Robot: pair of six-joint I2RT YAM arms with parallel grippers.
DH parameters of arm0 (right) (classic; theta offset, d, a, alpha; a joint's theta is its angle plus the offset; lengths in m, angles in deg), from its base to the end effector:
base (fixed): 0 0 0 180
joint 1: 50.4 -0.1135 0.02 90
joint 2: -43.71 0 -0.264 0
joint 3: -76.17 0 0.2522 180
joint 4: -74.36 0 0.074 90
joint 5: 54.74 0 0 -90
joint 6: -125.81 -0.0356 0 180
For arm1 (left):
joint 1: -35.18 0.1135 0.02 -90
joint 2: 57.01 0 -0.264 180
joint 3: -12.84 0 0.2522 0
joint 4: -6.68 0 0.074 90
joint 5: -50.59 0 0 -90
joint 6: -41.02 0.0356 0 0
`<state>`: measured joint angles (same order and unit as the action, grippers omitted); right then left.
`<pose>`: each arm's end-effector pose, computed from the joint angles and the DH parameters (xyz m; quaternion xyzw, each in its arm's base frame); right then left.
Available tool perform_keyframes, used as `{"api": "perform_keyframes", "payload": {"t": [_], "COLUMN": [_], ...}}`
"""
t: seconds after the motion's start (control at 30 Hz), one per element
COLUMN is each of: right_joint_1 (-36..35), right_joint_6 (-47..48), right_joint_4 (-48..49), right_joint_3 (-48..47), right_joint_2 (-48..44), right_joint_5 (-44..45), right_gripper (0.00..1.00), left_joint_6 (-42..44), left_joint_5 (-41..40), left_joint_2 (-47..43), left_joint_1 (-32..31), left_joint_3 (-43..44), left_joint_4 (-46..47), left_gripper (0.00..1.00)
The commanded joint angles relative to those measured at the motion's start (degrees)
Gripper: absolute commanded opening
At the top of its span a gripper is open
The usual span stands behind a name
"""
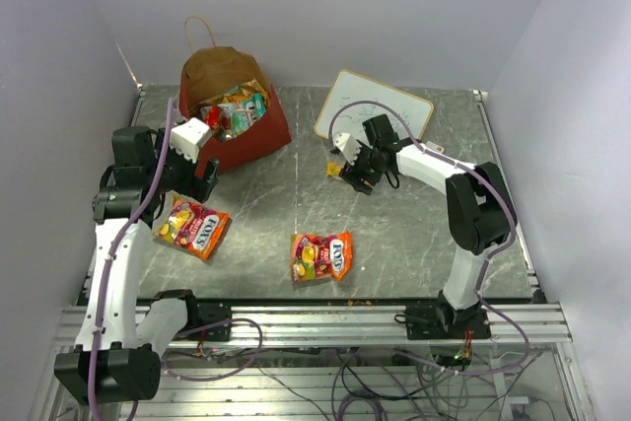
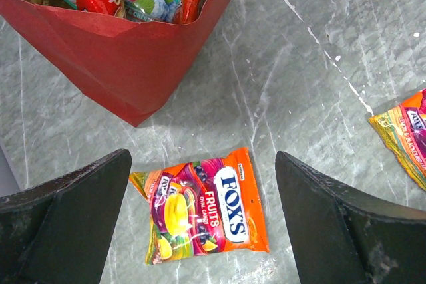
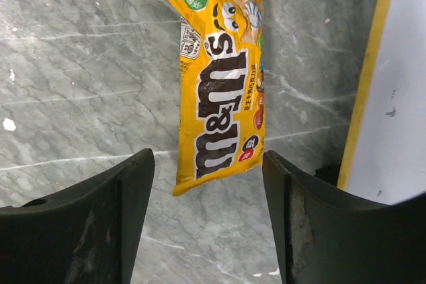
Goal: Place the snacks into the paper bag
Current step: Pick up the snack from the center of the board.
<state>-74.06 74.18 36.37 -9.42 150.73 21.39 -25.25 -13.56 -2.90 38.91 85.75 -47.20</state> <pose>0.3513 0.1632 0.1803 -0.5207 0.8042 0.0820 0.2745 0.1914 -0.0031 0.3477 0.2518 0.8338 -0.0861 0.4837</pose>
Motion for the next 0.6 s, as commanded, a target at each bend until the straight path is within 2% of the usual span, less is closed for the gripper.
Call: {"api": "perform_keyframes", "payload": {"t": [0.0, 0.2, 0.57], "right_joint_1": [0.28, 0.24, 0.27], "right_joint_6": [0.21, 0.65, 0.31], "right_joint_4": [1.06, 0.8, -1.12], "right_joint_3": [0.64, 0.48, 0.07], "right_joint_2": [1.9, 2.71, 2.13], "right_joint_5": [1.34, 2.21, 1.58], "right_gripper": [0.63, 0.53, 0.24], "left_joint_6": [-0.52, -0.44, 0.02], "left_joint_5": [1.89, 2.17, 6.85], "left_joint_2": [-0.98, -0.51, 3.33], "left_joint_1": [0.75, 0.74, 0.53], "left_joint_3": [0.12, 0.48, 3.42], "left_joint_4": [0.96, 0.91, -0.65], "left_gripper": [1.0, 0.99, 0.95]}}
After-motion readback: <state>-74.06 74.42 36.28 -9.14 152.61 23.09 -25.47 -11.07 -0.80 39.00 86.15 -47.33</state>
